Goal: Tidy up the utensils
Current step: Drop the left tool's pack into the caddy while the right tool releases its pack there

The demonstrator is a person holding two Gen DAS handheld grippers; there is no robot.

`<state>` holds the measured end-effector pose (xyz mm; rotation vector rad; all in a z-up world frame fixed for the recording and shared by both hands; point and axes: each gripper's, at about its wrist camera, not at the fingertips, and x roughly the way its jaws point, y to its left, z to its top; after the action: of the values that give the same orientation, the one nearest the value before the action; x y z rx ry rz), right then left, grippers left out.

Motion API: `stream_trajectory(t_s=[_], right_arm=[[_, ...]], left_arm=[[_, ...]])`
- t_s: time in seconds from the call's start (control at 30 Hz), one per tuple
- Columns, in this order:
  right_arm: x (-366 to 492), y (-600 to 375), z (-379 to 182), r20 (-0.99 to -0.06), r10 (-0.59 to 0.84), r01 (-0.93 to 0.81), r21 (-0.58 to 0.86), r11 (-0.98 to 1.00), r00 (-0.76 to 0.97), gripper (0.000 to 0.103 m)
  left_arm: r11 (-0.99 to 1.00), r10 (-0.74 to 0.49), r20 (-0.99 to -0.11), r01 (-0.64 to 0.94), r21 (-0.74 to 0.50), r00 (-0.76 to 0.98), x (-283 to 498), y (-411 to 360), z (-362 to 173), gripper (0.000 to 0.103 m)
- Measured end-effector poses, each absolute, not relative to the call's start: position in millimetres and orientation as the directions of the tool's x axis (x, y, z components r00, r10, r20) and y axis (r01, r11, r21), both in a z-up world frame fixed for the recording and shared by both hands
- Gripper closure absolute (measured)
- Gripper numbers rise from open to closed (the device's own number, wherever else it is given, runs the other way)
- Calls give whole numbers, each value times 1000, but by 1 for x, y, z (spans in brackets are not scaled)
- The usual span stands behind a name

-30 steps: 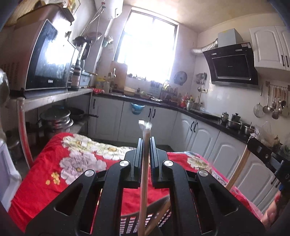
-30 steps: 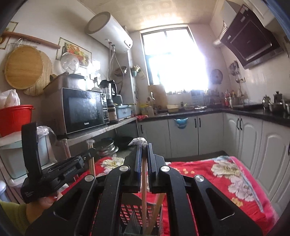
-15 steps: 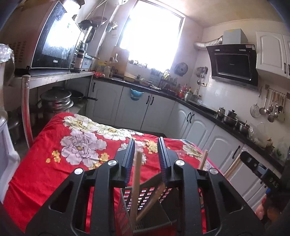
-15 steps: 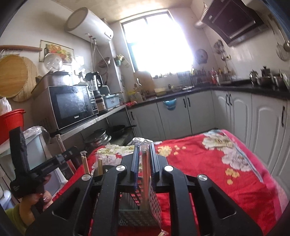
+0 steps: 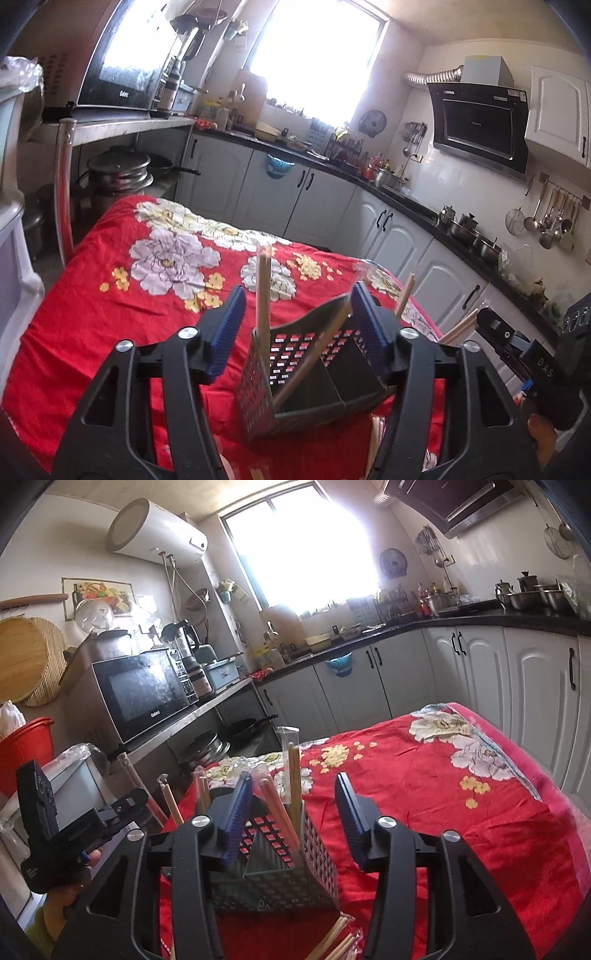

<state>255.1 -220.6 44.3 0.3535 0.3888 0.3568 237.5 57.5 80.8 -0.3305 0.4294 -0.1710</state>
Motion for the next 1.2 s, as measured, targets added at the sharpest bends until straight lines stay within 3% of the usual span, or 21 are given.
stream_trajectory(t_s=[0.23, 0.43, 1.2], right_arm=[[246, -222, 42, -315, 400, -262, 401, 878, 861, 45], [233, -222, 40, -318, 398, -262, 395, 881, 860, 37], [183, -211, 24, -400, 433, -306, 344, 888, 808, 33]], left_arm=[[933, -234, -414, 83, -350, 880, 225, 57, 72, 23], [935, -227, -431, 72, -347, 873, 211, 61, 66, 13], [936, -217, -464, 48, -349, 859, 171, 75, 52, 11]])
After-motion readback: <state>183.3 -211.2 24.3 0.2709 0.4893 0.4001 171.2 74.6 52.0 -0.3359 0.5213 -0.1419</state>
